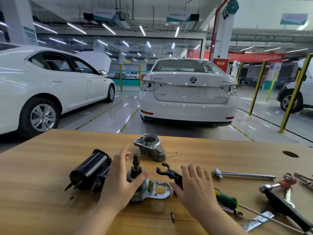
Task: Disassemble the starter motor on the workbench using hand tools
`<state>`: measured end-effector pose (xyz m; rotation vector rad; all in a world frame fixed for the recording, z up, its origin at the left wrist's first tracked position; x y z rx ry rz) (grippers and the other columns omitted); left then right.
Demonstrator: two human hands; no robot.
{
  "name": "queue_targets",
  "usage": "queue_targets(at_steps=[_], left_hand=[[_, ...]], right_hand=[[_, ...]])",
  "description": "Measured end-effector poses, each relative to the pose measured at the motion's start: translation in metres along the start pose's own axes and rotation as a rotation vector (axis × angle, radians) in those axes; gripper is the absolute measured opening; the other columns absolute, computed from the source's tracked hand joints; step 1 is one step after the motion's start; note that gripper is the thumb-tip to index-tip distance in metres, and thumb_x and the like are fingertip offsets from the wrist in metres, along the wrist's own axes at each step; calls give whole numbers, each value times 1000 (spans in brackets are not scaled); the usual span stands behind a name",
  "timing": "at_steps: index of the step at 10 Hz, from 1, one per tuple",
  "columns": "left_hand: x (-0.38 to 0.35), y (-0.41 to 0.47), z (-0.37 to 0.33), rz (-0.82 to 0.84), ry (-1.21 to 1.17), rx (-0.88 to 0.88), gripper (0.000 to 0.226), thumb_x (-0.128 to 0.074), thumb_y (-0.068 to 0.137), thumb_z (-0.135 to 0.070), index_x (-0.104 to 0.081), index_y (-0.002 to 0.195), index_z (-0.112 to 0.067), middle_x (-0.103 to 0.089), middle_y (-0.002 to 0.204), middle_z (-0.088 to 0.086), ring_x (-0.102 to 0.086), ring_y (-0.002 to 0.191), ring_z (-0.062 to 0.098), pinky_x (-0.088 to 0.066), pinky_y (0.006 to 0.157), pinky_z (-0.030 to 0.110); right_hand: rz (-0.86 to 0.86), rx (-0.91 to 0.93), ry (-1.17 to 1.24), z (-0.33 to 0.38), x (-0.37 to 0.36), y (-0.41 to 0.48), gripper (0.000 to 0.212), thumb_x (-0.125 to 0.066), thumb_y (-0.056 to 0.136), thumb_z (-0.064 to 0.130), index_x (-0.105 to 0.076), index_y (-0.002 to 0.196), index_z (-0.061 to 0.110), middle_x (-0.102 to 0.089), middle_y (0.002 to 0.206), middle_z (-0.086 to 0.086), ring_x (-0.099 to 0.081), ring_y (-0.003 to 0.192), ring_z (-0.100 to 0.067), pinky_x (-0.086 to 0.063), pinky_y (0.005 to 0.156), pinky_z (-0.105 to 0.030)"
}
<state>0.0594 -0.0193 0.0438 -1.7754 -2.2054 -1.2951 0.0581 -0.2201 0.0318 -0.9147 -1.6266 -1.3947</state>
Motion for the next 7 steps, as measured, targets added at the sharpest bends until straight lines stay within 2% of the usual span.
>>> queue_targets(at_steps=[1, 2, 3, 4, 5, 6, 7], left_hand=[[-8, -3, -3, 105, 66, -42, 83, -55, 59, -73, -1, 121, -63, -15, 112, -49, -21, 102, -25, -25, 81, -4], [-16, -4, 4, 162, 134, -21, 93, -67, 66, -63, 8, 122, -65, -18, 114, -43, -21, 110, -17, -23, 90, 2], [-19, -3, 12, 156, 134, 45, 90, -65, 68, -64, -4, 133, -51, -36, 117, -23, -39, 111, -2, -32, 89, 13], [-21, -3, 15, 140, 140, 71, 85, -62, 70, -64, -4, 130, -51, -40, 110, -20, -45, 106, 0, -35, 84, 13], [-22, -3, 14, 117, 175, 83, 83, -62, 70, -64, -2, 127, -53, -39, 107, -21, -43, 102, -1, -34, 81, 14], [-23, -2, 15, 126, 153, 116, 83, -63, 70, -63, -5, 129, -51, -38, 108, -22, -43, 105, -1, -35, 83, 15], [-25, -3, 11, 173, 89, 159, 79, -65, 71, -60, -7, 125, -56, -39, 112, -21, -42, 108, 0, -34, 90, 16]], right_hand=[[2, 16, -51, 9, 7, 10, 54, -40, 89, 58, -47, 119, 14, -49, 119, -6, -46, 111, -25, -36, 95, -38], [-119, 55, 13, 16, 9, 7, 44, -85, 54, 45, -65, 72, 11, -61, 71, -7, -61, 63, -25, -51, 59, -35], [-189, 35, 64, 13, 1, 3, 36, -87, 52, 36, -63, 64, 13, -58, 61, -4, -59, 53, -27, -51, 54, -35], [-207, -24, 84, 4, -3, 7, 36, -90, 49, 31, -63, 66, 14, -59, 62, -4, -60, 53, -27, -51, 55, -40], [-189, -73, 138, -2, -4, 9, 40, -91, 46, 32, -66, 72, 13, -61, 65, -4, -62, 56, -28, -51, 56, -42], [-173, -109, 181, -4, -4, 7, 44, -76, 69, 44, -65, 100, 16, -64, 89, -2, -63, 83, -26, -48, 76, -43], [-209, -138, 397, -8, -1, 6, 51, -52, 84, 52, -51, 121, 17, -57, 105, 1, -57, 99, -23, -39, 87, -39]])
Point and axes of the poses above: each hand's wrist, its own y-axis towards the middle knuckle, its own x-axis out of the back of the hand, z = x × y, the point moved 5 cm from there along y, towards the middle knuckle
